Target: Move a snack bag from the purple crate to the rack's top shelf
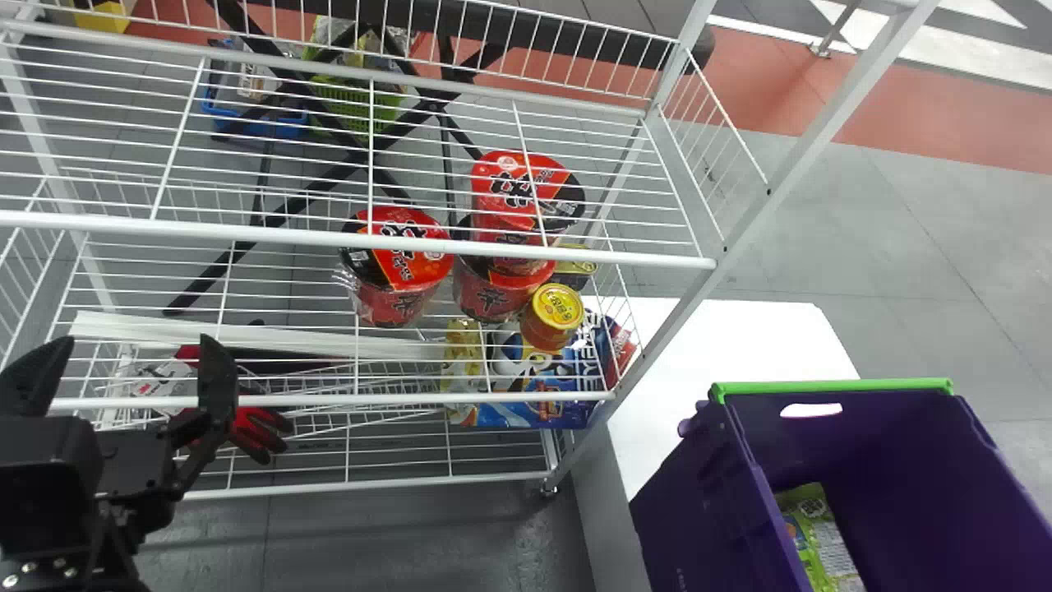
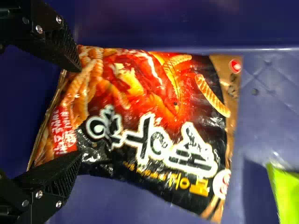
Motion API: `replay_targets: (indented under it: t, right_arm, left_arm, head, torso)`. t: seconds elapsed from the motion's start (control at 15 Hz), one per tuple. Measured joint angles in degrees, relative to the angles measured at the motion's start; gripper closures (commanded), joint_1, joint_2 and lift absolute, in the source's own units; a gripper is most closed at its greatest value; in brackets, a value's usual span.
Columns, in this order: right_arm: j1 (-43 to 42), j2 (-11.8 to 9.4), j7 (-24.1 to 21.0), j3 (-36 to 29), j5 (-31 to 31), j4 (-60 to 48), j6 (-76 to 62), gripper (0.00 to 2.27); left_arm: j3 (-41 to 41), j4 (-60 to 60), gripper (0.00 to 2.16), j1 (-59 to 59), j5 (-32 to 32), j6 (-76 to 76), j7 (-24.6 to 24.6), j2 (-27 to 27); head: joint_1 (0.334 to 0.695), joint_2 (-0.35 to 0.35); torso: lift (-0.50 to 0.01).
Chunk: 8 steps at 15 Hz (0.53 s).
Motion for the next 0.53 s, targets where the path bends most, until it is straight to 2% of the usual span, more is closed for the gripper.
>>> replay_targets:
  t: [0.53]
  right_arm:
    - [0.67,0.28,-1.74,-0.79,-0.75,0.23,1.58,0.22]
  left_arm:
    - [0.00,0.50,0.09,-0.34,0.13,-0.01,-0.44,-0.03]
  head:
    - [0.695,-0.350]
  torso:
    - [-0.455]
